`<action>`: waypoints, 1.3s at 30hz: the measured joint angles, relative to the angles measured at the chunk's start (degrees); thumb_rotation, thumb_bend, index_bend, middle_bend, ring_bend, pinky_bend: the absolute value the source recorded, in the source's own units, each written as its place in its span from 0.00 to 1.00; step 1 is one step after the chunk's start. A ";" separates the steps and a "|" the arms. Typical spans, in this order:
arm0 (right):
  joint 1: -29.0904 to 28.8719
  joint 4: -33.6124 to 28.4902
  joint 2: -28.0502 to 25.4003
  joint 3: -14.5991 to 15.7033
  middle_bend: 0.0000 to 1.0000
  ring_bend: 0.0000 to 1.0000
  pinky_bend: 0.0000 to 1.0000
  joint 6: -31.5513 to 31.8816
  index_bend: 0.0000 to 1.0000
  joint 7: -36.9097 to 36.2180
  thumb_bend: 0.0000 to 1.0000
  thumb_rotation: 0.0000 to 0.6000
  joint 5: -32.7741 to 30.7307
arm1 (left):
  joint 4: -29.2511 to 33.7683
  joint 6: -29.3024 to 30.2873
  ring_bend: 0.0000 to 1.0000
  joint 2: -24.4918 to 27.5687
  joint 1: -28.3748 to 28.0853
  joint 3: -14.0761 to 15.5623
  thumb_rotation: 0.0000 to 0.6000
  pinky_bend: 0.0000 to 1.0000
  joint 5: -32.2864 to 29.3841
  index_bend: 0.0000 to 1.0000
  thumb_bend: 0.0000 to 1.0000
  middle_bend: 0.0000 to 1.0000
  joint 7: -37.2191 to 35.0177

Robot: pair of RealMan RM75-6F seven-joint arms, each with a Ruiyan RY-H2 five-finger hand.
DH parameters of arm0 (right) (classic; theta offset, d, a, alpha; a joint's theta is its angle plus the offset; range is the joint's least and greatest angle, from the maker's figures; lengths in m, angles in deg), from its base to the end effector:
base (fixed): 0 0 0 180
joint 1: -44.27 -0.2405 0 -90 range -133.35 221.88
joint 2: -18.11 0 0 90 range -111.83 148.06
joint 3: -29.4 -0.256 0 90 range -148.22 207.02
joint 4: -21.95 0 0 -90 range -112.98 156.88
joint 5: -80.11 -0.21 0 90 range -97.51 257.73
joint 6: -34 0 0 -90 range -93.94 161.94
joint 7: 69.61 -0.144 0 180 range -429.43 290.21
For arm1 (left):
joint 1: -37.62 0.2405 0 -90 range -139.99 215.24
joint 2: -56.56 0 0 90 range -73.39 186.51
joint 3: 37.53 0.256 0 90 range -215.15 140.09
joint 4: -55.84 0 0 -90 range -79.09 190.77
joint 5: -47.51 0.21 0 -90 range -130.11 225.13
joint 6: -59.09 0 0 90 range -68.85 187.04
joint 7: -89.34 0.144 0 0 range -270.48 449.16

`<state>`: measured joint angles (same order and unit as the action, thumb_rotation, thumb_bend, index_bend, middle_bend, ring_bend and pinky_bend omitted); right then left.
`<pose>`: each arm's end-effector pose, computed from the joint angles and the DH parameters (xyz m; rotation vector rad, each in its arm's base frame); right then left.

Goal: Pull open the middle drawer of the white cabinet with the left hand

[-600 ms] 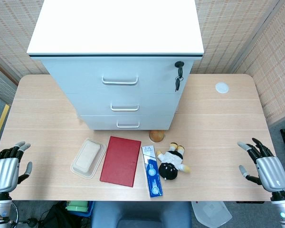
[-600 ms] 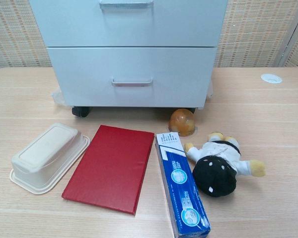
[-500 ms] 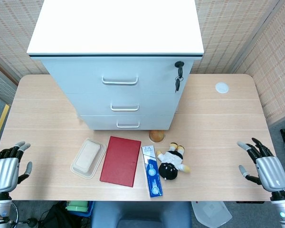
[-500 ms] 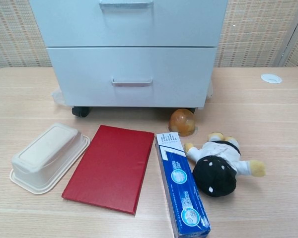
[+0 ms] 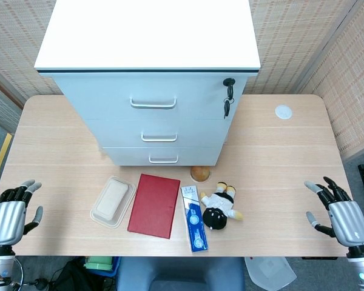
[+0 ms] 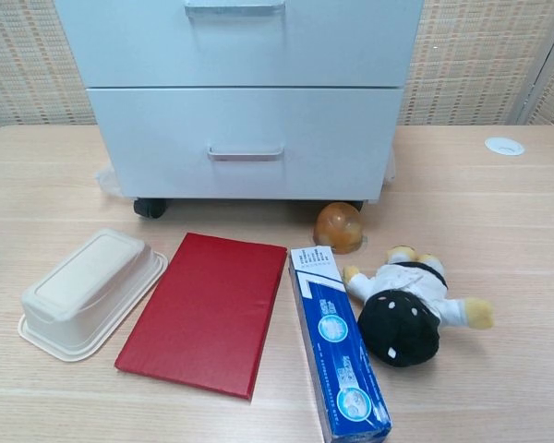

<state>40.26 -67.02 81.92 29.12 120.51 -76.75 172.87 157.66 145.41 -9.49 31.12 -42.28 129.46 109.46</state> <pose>-0.3124 -0.1669 0.1564 1.4680 -0.9330 0.9838 -0.2746 0.1922 0.1458 -1.3818 -0.7763 -0.8040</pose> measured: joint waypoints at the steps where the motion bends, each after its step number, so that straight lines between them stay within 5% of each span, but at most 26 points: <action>1: 0.01 0.00 0.00 0.00 0.25 0.14 0.18 0.10 0.18 -0.02 0.31 1.00 0.11 | 0.13 -0.11 0.31 0.25 -0.23 -0.06 1.00 0.34 0.47 0.23 0.40 0.23 -0.42; 5: 0.07 0.10 0.16 0.08 0.25 0.14 0.18 0.40 0.18 -0.23 0.31 1.00 0.39 | 1.57 -0.81 0.48 1.25 -1.41 -0.62 1.00 0.69 1.99 0.23 0.40 0.35 -3.72; 12: 0.06 0.27 0.20 0.17 0.25 0.14 0.18 0.57 0.18 -0.44 0.31 1.00 0.69 | 5.47 -4.82 0.89 2.84 -5.50 -2.09 1.00 1.00 4.62 0.23 0.42 0.75 -10.39; 19: -0.09 0.11 0.22 0.22 0.25 0.14 0.18 0.35 0.18 -0.33 0.31 1.00 0.79 | 9.21 -9.51 1.00 3.14 -10.83 -4.91 1.00 1.00 5.17 0.22 0.55 0.89 -12.24; 29: -0.13 0.37 0.19 0.33 0.25 0.14 0.18 -0.03 0.18 -0.46 0.31 1.00 0.44 | 10.45 -17.33 1.00 -2.00 -20.60 -10.66 1.00 1.00 -1.76 0.22 0.58 0.91 -10.70; 39: -0.09 0.72 0.22 0.48 0.25 0.14 0.18 -0.49 0.18 -0.70 0.31 1.00 -0.02 | 9.23 -18.16 1.00 -7.39 -26.27 -14.40 1.00 1.00 -8.05 0.22 0.58 0.91 -4.89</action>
<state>40.16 -66.30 82.14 29.60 120.02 -77.46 172.85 166.89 127.26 -16.88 4.85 -56.67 121.41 104.57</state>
